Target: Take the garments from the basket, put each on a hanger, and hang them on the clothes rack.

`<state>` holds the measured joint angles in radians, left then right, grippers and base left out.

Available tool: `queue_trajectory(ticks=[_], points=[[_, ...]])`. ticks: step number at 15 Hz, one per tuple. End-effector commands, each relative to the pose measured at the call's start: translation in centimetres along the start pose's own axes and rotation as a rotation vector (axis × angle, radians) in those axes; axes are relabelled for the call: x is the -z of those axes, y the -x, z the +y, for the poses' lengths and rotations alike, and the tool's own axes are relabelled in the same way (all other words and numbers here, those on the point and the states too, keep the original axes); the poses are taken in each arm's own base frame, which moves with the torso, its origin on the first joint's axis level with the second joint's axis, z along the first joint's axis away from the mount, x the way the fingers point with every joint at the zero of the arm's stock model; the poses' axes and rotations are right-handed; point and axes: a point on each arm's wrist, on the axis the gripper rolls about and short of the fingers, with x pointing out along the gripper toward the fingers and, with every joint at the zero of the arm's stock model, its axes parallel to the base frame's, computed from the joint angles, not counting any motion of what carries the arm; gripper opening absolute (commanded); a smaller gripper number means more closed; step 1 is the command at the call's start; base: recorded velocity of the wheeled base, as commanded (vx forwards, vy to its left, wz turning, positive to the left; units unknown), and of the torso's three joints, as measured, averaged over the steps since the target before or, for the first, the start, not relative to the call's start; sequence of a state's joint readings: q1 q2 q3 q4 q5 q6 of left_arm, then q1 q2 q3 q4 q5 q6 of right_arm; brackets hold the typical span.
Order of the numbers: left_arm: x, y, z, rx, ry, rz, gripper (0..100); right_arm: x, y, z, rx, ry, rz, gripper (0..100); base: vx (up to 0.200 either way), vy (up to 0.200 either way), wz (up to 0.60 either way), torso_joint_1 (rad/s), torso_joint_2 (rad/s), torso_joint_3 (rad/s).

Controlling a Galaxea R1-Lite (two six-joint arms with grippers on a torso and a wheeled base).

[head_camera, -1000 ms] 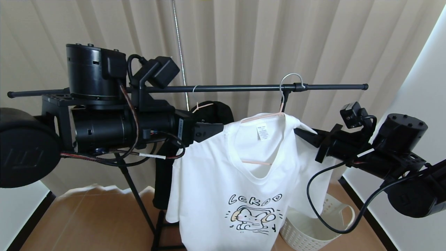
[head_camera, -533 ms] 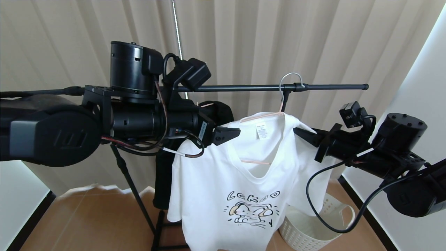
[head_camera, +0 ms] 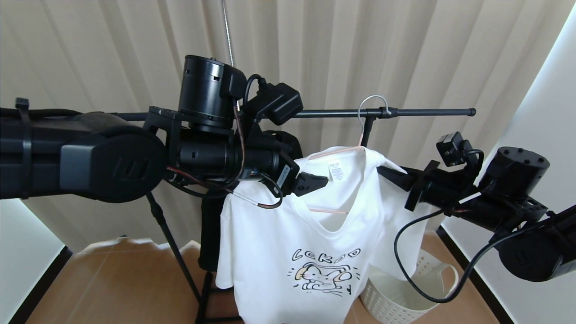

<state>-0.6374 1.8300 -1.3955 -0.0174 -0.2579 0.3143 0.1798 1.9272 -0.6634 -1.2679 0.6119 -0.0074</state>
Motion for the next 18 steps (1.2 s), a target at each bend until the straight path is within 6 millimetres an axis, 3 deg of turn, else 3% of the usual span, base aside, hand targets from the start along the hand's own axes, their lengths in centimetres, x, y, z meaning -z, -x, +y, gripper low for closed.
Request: queue_trajectory(ticks=[1,7,17,18], points=[[0.3,-0.8,-0.1,0.009,-0.023,0.012,100,-0.1,0.0,0.2,-0.006,0.003,-0.002,0,0.000,0.000,0.00,0.000,0.00,0.000],[1.0,-1.8,-0.1,0.018,-0.027,0.039,100,-0.2,0.0,0.7,-0.017,0.011,-0.004,0,0.000,0.000,0.00,0.000,0.00,0.000],[2.0,-1.5,0.7,0.001,-0.055,0.065,100,-1.1,0.5,1.0,-0.016,0.025,-0.025,0,0.000,0.000,0.00,0.000,0.00,0.000],[2.0,-1.5,0.7,0.001,-0.055,0.065,0,-1.1,0.5,1.0,-0.016,0.025,-0.025,0,0.000,0.000,0.00,0.000,0.00,0.000]])
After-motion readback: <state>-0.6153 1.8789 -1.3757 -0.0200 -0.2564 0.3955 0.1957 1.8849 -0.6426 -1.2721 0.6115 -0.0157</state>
